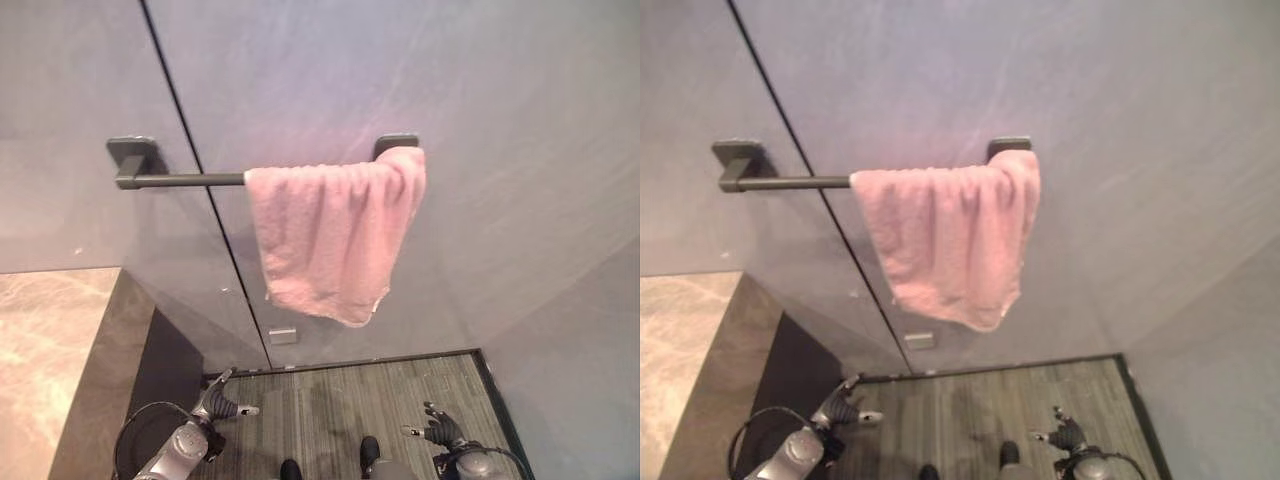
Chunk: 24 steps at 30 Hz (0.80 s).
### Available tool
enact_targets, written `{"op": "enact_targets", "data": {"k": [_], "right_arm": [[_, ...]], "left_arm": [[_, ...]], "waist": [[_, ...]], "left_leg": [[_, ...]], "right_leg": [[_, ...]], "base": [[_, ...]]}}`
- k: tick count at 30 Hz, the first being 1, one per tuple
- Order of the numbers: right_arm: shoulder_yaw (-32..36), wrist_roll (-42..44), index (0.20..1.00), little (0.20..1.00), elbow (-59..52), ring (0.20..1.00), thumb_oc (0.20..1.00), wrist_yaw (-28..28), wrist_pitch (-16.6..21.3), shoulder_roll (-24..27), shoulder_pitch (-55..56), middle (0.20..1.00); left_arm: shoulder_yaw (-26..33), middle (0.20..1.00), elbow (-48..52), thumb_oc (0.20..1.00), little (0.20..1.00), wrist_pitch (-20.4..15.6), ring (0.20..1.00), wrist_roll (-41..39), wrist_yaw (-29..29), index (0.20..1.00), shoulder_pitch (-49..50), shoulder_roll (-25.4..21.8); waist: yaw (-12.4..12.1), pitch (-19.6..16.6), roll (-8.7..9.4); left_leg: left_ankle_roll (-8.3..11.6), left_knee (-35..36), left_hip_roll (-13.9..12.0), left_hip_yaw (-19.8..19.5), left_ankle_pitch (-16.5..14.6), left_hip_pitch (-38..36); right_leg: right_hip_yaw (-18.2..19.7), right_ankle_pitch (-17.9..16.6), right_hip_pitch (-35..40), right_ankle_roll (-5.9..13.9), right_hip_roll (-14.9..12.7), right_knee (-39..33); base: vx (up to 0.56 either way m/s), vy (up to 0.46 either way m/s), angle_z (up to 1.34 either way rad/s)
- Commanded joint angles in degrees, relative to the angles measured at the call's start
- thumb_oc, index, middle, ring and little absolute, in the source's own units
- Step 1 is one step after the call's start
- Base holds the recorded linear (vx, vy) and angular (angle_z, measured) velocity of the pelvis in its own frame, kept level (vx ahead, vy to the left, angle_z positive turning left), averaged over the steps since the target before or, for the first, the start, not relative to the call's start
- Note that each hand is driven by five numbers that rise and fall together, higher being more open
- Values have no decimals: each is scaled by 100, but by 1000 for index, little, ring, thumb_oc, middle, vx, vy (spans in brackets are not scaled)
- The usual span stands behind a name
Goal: Put brush and paste in cup on sink, flatten towel.
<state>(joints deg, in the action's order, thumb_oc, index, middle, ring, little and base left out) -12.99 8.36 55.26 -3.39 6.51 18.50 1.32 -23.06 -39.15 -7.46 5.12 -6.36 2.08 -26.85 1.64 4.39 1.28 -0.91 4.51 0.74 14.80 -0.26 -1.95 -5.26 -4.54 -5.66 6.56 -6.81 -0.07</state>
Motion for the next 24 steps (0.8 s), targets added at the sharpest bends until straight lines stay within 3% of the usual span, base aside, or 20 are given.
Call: {"op": "enact_targets", "data": {"k": [1,10,16,21,24], "right_arm": [[472,637,1000,1000,-759,1000,1000,177,407,794,-39,1000],[450,1512,1000,1000,-2160,1000,1000,791,545,1730,-278,1000],[-327,2169,1000,1000,-2808,1000,1000,1099,455,2186,-1486,1000],[-992,1995,1000,1000,-2922,1000,1000,992,383,2060,-2407,1000],[-1463,1685,1000,1000,-2704,1000,1000,713,340,1610,-3212,1000]], "left_arm": [[418,1000,830,1000,1000,-451,1000,23,352,1000,141,-599],[1058,1000,1604,1000,1000,-678,1000,-739,440,1000,121,-1553],[1199,1000,1757,1000,1000,-802,1000,-1239,275,1000,-717,-1925],[897,1000,1698,1000,1000,-838,1000,-1447,127,1000,-1425,-1774],[423,1000,1684,1000,1000,-847,1000,-1668,18,1000,-2134,-1455]], "waist": [[36,-123,12],[-66,-214,28],[-226,-162,-11],[-291,-42,2],[-292,52,44]], "left_leg": [[387,-333,-224,10,223,280],[499,-143,-253,-70,341,209],[546,3,-263,48,416,354],[557,-7,-302,113,466,562],[549,-14,-309,61,500,746]], "right_leg": [[43,-94,369,297,-23,-44],[-147,-136,566,309,-44,-340],[-108,-342,313,431,-159,-493],[-39,-413,85,429,-174,-493],[-41,-456,-66,406,-159,-493]], "base": [[51,-103,-1],[27,-43,9],[-33,5,4],[-76,4,-3],[-46,-2,-2]]}}
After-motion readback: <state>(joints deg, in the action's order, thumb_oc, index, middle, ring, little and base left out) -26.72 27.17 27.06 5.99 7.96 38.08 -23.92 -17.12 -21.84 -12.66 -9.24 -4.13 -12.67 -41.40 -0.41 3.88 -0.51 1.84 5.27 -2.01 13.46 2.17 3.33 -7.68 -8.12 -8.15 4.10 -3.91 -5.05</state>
